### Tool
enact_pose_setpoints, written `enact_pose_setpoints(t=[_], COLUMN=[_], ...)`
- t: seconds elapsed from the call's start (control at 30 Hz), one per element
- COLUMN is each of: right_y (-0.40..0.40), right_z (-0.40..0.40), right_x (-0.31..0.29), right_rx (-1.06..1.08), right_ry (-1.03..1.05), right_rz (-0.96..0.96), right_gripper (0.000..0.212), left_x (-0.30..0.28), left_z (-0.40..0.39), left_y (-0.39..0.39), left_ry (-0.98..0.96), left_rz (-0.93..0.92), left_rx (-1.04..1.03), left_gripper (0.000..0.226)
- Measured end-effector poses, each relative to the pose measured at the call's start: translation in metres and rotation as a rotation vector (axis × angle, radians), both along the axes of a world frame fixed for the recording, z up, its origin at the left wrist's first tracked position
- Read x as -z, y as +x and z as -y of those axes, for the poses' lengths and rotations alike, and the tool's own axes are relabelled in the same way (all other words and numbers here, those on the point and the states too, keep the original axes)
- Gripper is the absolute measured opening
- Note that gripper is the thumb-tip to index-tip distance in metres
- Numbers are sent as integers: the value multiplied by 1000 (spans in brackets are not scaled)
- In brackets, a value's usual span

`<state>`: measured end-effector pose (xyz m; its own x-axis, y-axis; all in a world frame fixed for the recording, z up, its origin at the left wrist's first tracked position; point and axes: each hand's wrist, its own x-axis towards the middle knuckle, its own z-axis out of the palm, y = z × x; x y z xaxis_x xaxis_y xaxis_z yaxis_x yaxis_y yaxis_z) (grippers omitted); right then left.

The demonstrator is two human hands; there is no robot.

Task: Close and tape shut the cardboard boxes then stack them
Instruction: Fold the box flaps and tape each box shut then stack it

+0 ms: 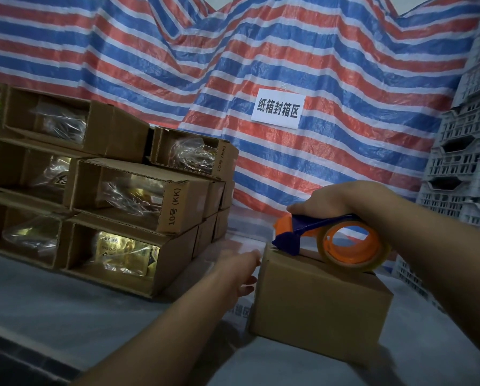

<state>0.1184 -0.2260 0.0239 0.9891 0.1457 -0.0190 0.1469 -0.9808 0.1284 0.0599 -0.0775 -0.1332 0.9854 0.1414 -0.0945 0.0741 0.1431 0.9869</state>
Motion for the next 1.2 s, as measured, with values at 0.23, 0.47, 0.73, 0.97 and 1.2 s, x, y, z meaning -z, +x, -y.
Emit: enact_pose_setpoints(t=[0.23, 0.47, 0.73, 0.97, 1.2], right_y=[-4, -11, -21, -22, -14], right_z=[-3, 0, 28, 55, 46], right_x=[-3, -10, -20, -7, -4], right_rx=[-4, 19, 66, 72, 65], right_ry=[17, -42, -53, -66, -37], right_rz=[-23, 29, -1, 82, 0], right_gripper=[52, 60, 63, 61, 56], left_x=[0, -1, 7, 10, 12], left_z=[3, 2, 7, 15, 15], left_y=[2, 6, 9, 5, 4], left_ry=[56, 115, 173, 209, 268], left_rz=[-33, -38, -6, -54, -76], left_rx=[37, -29, -96, -36, 16], left_gripper=[37, 44, 45, 45, 47])
